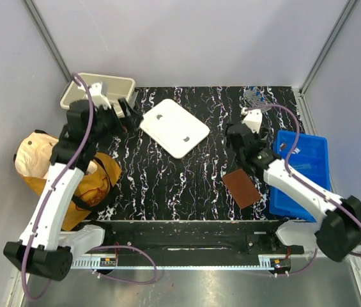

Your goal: Organize the chemistry lab equipment

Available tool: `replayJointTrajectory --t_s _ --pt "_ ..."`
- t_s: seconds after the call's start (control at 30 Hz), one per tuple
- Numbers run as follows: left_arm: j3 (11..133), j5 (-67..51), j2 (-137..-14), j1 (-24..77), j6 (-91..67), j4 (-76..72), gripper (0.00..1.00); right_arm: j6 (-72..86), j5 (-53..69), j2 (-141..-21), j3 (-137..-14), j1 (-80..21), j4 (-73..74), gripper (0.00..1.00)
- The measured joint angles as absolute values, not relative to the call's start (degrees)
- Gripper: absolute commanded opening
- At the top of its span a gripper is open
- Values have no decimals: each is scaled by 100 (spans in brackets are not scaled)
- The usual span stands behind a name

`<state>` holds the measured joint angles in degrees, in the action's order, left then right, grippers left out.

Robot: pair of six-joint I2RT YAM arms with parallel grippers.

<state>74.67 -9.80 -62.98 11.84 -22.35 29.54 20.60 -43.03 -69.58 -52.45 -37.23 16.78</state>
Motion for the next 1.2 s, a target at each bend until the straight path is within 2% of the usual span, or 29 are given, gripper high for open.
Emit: replayJointTrajectory --t_s 0.13,0.27,0.33,0.4,0.47,0.77,0.97,1.2 --pt "6386 -1452 -5852 1406 -2206 2950 99 1761 -3743 -7776 -5623 -2633 1485 96" --pt "6031 -2154 -5988 1492 -2137 2917 99 1529 -3129 -8796 -6243 -1719 1542 87" --pt "5896 -2443 -6003 1498 -2128 2827 99 1446 -2858 -9308 -6667 -1411 1664 77" --pt "5754 -2676 -5953 1520 -2126 2681 99 1350 -2626 -9749 -7078 -1199 1758 61" --pt "5623 -2864 -5852 1529 -2123 2582 99 1256 -2432 -10232 -7566 -1020 1949 54" --pt "5496 -3030 -5518 1540 -2143 2436 99 1055 -1765 -11749 -8954 -530 2773 51" --pt "5496 -2676 -5522 1382 -2217 2519 99 1004 -1522 -12276 -9441 -388 3175 40" --pt "5496 -2366 -5367 1288 -2248 2609 96 1015 -1380 -12538 -9686 -336 3363 40"
